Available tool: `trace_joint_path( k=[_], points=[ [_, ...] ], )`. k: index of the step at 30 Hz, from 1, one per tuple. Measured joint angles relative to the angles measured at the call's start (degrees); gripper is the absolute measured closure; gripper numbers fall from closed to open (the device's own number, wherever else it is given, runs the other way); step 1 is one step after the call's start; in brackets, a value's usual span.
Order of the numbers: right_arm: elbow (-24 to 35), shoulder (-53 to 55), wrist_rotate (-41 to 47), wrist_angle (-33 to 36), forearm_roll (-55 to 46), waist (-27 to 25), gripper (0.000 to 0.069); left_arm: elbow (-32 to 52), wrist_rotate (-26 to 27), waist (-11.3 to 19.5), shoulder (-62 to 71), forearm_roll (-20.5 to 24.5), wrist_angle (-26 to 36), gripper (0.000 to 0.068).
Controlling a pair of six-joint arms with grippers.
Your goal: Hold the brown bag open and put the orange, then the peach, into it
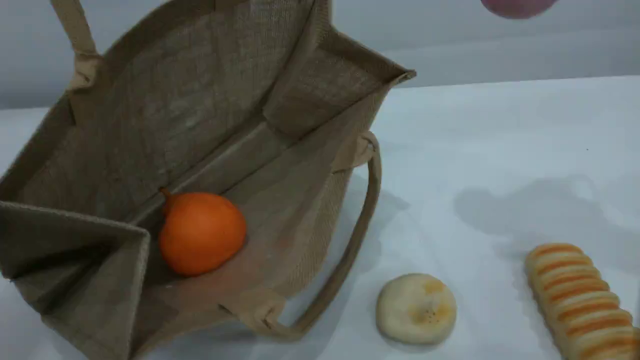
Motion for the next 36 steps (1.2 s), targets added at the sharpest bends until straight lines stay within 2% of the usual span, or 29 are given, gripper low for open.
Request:
trace_joint_path(
  k=[6, 11, 19, 25, 30, 36],
  points=[
    [11.6, -8.0, -3.0, -6.7, 6.9, 6.7, 0.0663, 0.0, 0.3, 0.0, 0.0, 0.0, 0.0, 0.0602],
    [16.8, -12.1, -2.7, -14.0, 10.8, 16.8, 0.0663, 0.0, 0.4, 0.0, 0.0, 0.0, 0.0, 0.0602],
    [16.8, -4.0, -3.5, -29.5, 17.7, 33.7, 0.0663, 0.0, 0.6, 0.0, 0.0, 0.0, 0.0, 0.0602],
    [14.6, 3.2, -5.8, -40.1, 23.1, 41.8, 0.0663, 0.0, 0.5, 0.0, 0.0, -0.1, 0.0, 0.0602],
    [9.8, 9.7, -7.1, -46.2, 23.7, 45.6, 0.0663, 0.0, 0.5, 0.0, 0.0, -0.1, 0.0, 0.0602],
    [2.8, 19.7, -8.4, -51.6, 23.5, 45.4, 0.0661, 0.0, 0.5, 0.0, 0.0, -0.1, 0.0, 0.0602]
  ],
)
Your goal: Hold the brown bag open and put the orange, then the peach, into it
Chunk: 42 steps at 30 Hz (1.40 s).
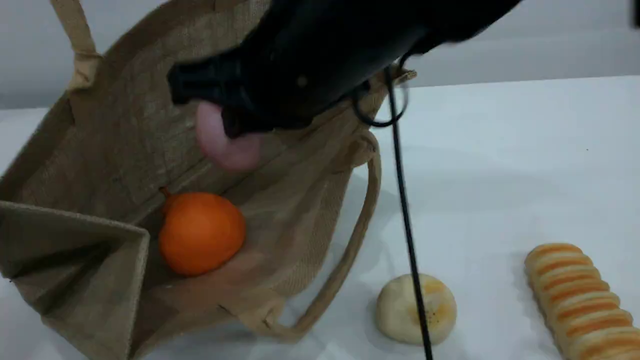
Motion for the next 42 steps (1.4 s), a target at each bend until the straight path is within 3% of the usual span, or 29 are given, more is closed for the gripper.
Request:
trace_joint_path(
  k=[6, 11, 20, 23, 28, 33, 38, 42],
  points=[
    [-6.6, 8.1, -2.1, 2.8, -0.2, 0.0, 0.0643, 0.0, 0.7, 0.0, 0.0, 0.0, 0.0, 0.0602],
    [-7.6, 9.7, -2.0, 4.2, -0.3, 0.0, 0.0586, 0.0, 0.8, 0.0, 0.0, -0.1, 0.0, 0.0602],
    [-7.7, 7.5, -2.0, 7.3, -0.3, -0.1, 0.0253, 0.1, 1.3, 0.0, 0.1, -0.1, 0.0, 0.0602],
    [-7.7, 4.6, -2.1, 8.6, -2.7, -0.5, 0.0200, 0.1, 1.3, 0.0, 0.1, -0.1, 0.0, 0.0602],
    [-7.7, -1.4, -1.6, 13.3, -7.0, -3.1, 0.0190, 0.4, 1.3, 0.0, 0.4, -0.2, -0.1, 0.0602],
    [-7.6, -7.5, 1.5, 23.7, -11.5, -8.5, 0.0188, 0.7, 1.3, -0.1, 2.9, -0.3, -0.1, 0.0602],
    [-7.6, -13.6, 9.5, 36.4, -23.0, -13.9, 0.0190, 0.7, 1.3, -0.1, 6.2, -1.2, -0.3, 0.0602],
    [-7.6, -19.3, 18.4, 44.5, -34.5, -16.6, 0.0217, 0.7, 1.5, -0.1, 9.4, -4.7, -3.9, 0.0602]
  ],
)
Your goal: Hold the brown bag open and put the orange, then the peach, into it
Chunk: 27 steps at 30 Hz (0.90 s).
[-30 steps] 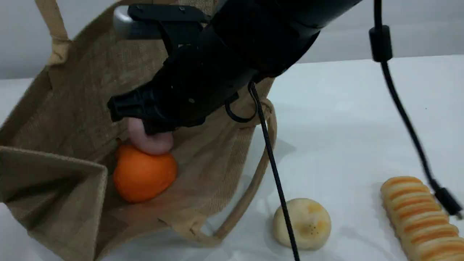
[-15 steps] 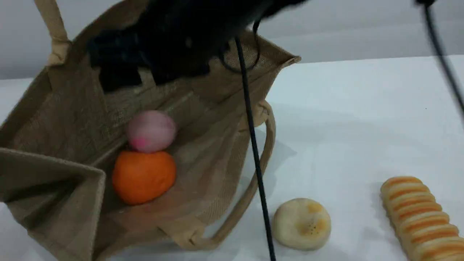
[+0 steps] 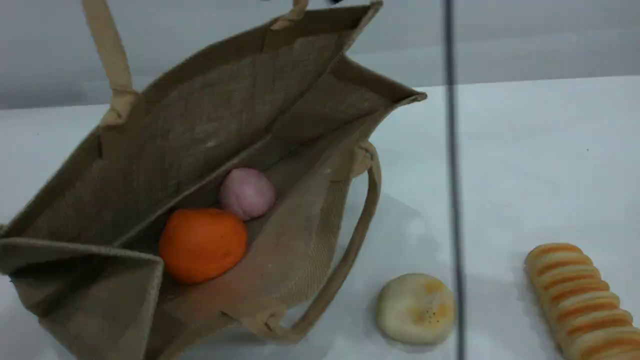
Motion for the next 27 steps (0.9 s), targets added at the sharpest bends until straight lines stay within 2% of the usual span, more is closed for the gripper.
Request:
trace_joint_path(
  k=[4, 7, 15, 24, 27],
  points=[
    [0.0, -6.8, 8.9, 5.8, -10.6, -0.1, 0.0246, 0.0, 2.7, -0.2, 4.0, -4.4, -0.8, 0.0602],
    [0.0, -12.1, 14.8, 8.6, -18.5, -0.1, 0.0251, 0.0, 4.4, -2.0, 6.8, -6.3, -1.3, 0.0602],
    [0.0, -25.4, 25.2, 17.5, -30.3, -0.1, 0.0251, 0.0, 4.3, -7.3, 13.4, -4.9, -8.5, 0.0602],
    [0.0, -37.1, 33.4, 26.2, -41.0, -0.1, 0.0251, 0.1, 4.2, -10.5, 21.5, -4.6, -11.5, 0.0602],
    [0.0, -39.6, 35.5, 27.3, -42.9, -0.1, 0.0251, 0.1, 4.1, -11.3, 23.8, -4.6, -10.2, 0.0602]
  ],
)
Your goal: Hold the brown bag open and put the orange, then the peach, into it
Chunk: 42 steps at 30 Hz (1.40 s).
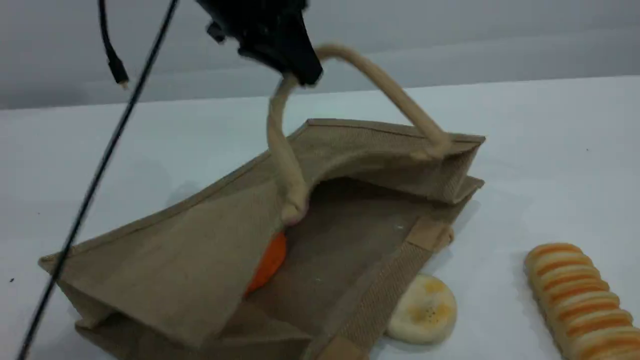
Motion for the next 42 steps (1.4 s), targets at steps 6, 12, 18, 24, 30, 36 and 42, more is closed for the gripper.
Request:
trace_joint_path(
  k=[6, 12, 18, 24, 30, 36, 42],
  points=[
    [0.0, -1.6, 1.1, -0.1, -0.2, 0.0, 0.0251, 0.0, 1.9, -0.7, 2.4, -3.3, 2.2, 0.0554],
    [0.0, -2.6, 1.7, -0.2, -1.0, 0.0, 0.0251, -0.1, 8.4, -0.7, 2.1, -11.8, 9.2, 0.0308],
    [3.5, -7.7, 1.7, -0.4, -0.9, 0.0, 0.0251, -0.1, 8.1, -0.7, -2.4, -8.6, 11.6, 0.0204],
    [14.6, -18.1, 1.5, -1.0, -0.9, 0.0, 0.0251, -0.1, 4.3, -1.4, -11.7, -0.2, 12.4, 0.0200],
    [29.5, -30.8, 1.1, -6.1, -0.6, 0.0, 0.0251, -0.1, -4.2, -1.4, -21.6, 9.9, 14.6, 0.0200],
    [41.9, -43.5, 0.5, -10.2, 3.2, 0.0, 0.0251, 0.0, -11.3, -1.4, -30.1, 14.0, 14.5, 0.0223],
    [44.5, -49.3, -1.8, -9.4, 4.6, 0.0, 0.0251, 2.6, -16.7, -5.4, -37.0, 19.7, 14.2, 0.0242]
  ],
)
